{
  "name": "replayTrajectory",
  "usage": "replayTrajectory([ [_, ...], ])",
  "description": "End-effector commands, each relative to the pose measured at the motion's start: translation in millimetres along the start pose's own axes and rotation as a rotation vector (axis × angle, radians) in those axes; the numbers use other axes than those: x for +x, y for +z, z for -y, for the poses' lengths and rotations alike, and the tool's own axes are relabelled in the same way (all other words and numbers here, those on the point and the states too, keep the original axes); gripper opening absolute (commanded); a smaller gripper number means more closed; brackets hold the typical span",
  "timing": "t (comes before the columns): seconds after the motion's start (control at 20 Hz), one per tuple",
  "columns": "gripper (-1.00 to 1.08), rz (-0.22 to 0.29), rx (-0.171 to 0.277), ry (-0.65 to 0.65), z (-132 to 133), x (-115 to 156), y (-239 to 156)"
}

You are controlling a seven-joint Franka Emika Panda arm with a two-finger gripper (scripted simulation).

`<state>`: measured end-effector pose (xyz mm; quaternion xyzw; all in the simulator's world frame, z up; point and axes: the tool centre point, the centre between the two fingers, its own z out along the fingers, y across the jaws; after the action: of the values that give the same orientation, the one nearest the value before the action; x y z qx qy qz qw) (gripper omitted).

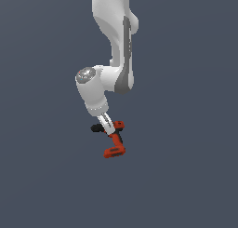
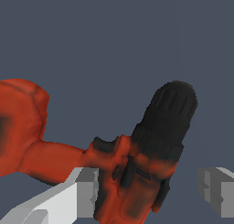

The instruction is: Pick up the object and move it to a goal position.

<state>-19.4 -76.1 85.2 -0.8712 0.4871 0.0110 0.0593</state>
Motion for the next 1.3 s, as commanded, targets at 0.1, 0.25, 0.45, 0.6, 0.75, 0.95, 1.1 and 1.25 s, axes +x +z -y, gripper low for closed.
replayTrajectory([
  [0.1, 0.68, -0.007, 0.013, 0.154, -12, 12, 9],
  [0.25, 0.68, -0.011, 0.019, 0.229, -18, 18, 13],
  [0.45, 0.68, -0.015, 0.024, 0.299, -24, 23, 17],
  [0.6, 0.68, -0.017, 0.027, 0.328, -27, 26, 19],
  [0.75, 0.68, -0.018, 0.027, 0.338, -27, 26, 19],
  [0.95, 0.68, -0.017, 0.027, 0.332, -27, 26, 22],
  [1.1, 0.68, -0.017, 0.027, 0.335, -27, 26, 32],
  [1.25, 0.68, -0.017, 0.027, 0.338, -27, 26, 44],
])
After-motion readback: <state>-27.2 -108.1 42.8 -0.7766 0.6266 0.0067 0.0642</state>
